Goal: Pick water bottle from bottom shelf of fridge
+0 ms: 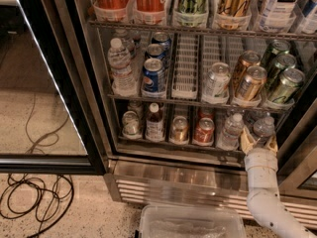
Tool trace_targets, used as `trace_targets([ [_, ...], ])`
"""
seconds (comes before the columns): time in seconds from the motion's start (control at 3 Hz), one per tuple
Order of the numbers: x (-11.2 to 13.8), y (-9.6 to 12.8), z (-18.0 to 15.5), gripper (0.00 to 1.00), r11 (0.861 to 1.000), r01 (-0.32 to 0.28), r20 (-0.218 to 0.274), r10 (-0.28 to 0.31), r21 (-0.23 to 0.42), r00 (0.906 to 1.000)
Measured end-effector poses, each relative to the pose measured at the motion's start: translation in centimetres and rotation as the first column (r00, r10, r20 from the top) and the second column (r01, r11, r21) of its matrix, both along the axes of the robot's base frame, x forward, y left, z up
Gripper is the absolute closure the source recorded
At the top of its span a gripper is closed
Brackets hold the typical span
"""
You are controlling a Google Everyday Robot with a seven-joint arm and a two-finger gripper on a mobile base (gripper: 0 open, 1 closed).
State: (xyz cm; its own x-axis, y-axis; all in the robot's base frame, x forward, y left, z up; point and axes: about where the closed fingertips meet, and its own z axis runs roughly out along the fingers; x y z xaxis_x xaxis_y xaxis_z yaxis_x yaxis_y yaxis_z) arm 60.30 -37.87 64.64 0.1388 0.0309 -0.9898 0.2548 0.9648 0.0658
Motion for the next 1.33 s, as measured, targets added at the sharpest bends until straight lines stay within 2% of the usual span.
trace_targets([
  [0.33,0.6,-0.89,0.14,0.34,1.0,0.029,0.017,-0.029,-0.005,0.9994],
  [0.67,0.88,-1.01,0.11,0.33,0.999,0.033,0.02,-0.033,-0.005,0.9993],
  [1.0,0.94,-0.88,0.07,0.52,1.0,0.032,0.021,-0.031,0.0,0.9993],
  [1.33,0.95,-0.88,0.07,0.75,0.999,0.032,0.021,-0.032,0.0,0.9993],
])
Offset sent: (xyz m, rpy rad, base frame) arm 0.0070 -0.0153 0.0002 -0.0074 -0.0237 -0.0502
